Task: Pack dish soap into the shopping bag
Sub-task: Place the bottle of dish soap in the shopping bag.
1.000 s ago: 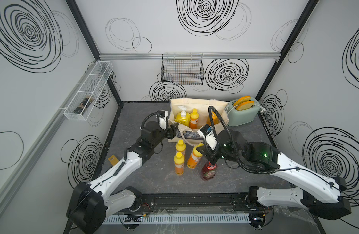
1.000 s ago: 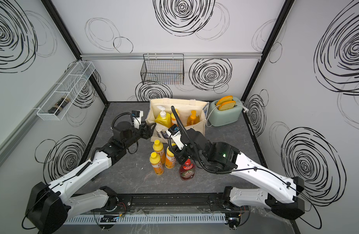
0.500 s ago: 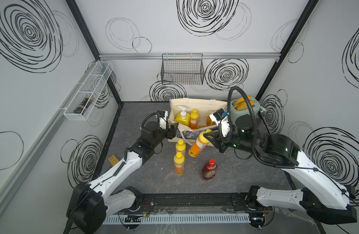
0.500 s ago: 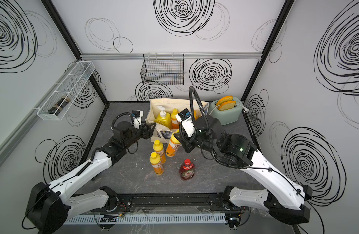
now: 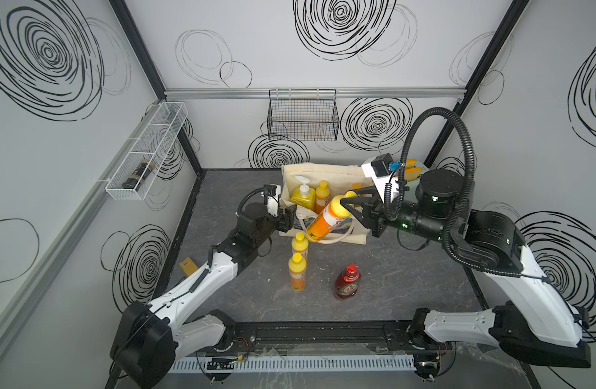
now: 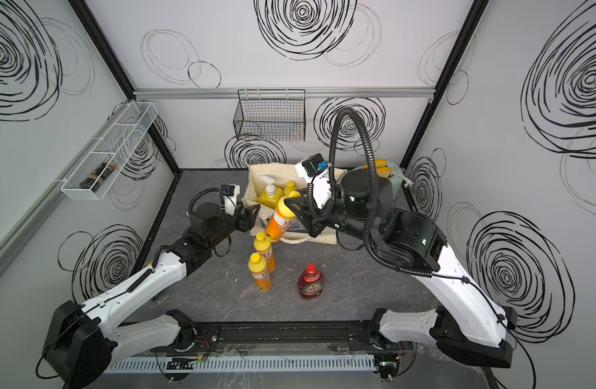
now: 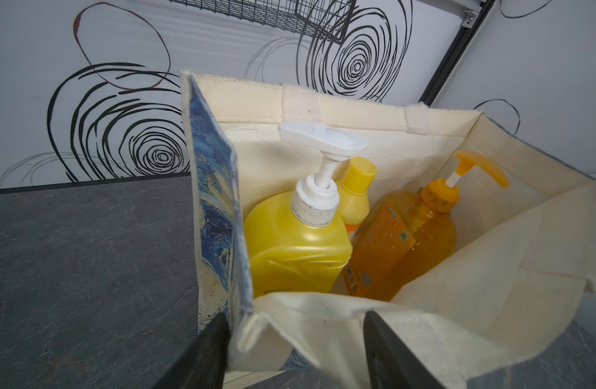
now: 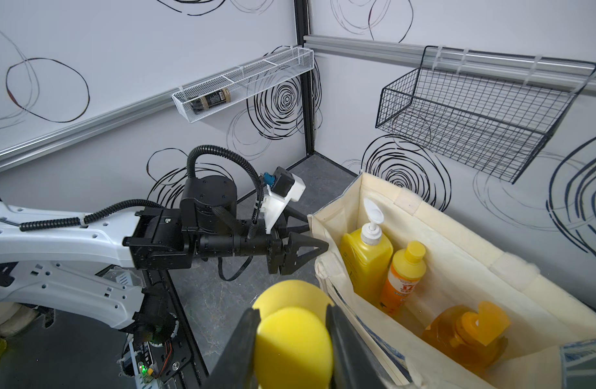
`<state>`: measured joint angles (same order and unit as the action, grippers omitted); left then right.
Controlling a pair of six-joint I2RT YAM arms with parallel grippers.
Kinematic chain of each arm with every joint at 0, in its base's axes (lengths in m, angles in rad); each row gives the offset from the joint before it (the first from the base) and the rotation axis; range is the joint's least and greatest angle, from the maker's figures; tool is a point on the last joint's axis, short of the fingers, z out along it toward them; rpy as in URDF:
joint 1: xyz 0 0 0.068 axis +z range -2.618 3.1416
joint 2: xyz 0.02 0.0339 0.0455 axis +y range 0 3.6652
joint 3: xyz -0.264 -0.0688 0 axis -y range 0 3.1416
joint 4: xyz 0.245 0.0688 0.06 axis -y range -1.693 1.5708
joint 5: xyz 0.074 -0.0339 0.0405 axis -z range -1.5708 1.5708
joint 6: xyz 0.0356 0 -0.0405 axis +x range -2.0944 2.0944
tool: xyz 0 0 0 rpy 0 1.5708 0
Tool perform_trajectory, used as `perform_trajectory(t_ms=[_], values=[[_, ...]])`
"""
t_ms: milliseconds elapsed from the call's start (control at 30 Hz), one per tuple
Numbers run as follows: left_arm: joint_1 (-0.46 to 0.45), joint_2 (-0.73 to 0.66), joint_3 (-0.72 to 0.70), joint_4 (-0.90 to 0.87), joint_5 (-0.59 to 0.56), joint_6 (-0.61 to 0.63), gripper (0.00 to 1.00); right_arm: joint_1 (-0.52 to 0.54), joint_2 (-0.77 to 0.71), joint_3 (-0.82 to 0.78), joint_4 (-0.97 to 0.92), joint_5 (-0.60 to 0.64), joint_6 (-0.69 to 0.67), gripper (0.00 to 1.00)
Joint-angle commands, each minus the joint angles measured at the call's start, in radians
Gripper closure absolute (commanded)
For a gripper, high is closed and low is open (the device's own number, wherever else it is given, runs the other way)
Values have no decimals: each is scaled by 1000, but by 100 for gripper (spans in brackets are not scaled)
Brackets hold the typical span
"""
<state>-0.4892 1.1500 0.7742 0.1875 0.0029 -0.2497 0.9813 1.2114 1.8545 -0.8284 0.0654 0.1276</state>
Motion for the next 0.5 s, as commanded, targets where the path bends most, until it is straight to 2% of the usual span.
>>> perform_trajectory(t_ms=[0, 467], values=[[-14, -1, 13, 13, -17, 20, 35, -10, 7, 75, 104, 58, -36, 100], [-44, 7, 20, 11, -59, 40, 36, -58, 96, 226, 111, 212, -121, 100]])
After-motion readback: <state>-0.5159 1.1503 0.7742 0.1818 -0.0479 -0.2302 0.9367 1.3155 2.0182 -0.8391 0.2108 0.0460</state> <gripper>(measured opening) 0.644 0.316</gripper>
